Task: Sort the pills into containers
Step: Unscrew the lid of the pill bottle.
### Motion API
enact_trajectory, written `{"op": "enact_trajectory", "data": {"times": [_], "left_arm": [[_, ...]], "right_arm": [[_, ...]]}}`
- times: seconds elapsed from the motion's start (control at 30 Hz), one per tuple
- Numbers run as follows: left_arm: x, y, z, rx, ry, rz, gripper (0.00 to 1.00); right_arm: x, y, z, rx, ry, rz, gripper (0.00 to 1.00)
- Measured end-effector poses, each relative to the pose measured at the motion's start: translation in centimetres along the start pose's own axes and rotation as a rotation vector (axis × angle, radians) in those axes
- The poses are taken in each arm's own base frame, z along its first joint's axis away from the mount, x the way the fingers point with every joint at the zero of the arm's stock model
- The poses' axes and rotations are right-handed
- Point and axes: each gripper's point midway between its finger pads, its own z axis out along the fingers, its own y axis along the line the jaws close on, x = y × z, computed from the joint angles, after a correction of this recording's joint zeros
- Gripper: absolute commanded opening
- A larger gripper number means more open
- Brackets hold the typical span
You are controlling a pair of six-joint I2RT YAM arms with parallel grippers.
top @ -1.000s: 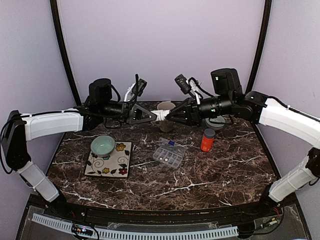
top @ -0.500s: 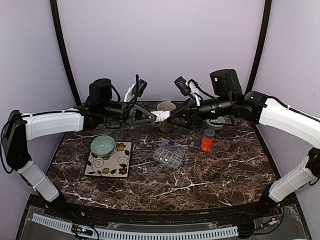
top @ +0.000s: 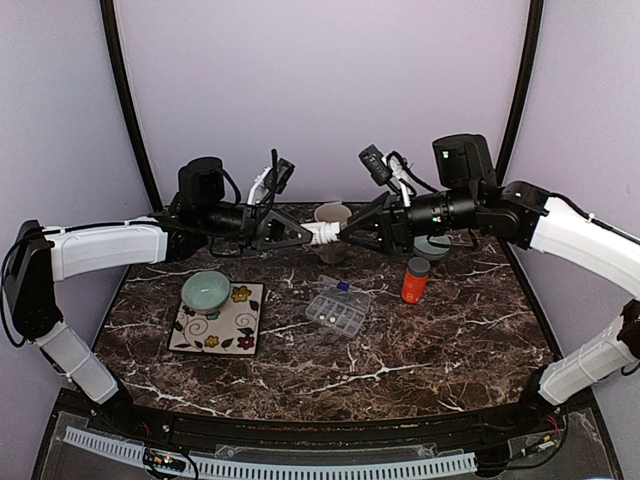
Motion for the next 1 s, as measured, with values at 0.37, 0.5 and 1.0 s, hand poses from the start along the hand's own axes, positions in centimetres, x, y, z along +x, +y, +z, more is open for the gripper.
{"op": "enact_trajectory", "data": {"times": [0.37,0.5,1.0], "left_arm": [[0.0,0.1,0.0,-0.004,-0.001,0.015,0.00],[0.1,0.4,0.0,-0.020,-0.003,0.024,0.00],[-0.8,0.2,-0.3,-0.067,-0.033,0.092,0.00]], "right_arm": [[-0.2,1.2,-1.7,-0.019,-0.049,0.117,0.50],[-1.7,0.9,-1.7,-0.041,-0.106,0.303,0.49],[-0.8,-2.5,-0.1,-0.050,-0.084,0.915,0.48]]}}
